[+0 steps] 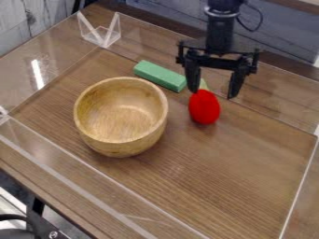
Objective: Move the red object to the left
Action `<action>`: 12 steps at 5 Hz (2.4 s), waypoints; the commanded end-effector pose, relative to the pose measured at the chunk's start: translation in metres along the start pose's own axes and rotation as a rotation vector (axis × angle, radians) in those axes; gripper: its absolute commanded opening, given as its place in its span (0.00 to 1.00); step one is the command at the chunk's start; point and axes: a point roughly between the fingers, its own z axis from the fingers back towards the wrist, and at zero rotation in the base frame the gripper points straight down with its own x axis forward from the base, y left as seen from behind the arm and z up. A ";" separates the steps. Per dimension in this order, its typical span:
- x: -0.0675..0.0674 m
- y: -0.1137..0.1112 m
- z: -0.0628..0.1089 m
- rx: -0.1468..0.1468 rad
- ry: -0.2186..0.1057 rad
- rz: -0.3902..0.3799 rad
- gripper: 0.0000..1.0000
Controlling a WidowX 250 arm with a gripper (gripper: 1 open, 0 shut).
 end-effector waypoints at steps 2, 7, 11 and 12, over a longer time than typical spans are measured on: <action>0.005 0.004 -0.004 -0.030 -0.087 0.289 1.00; 0.001 0.004 0.009 -0.086 -0.127 0.140 1.00; 0.023 0.017 0.001 -0.070 -0.170 0.086 1.00; 0.026 0.020 -0.004 -0.058 -0.181 0.057 1.00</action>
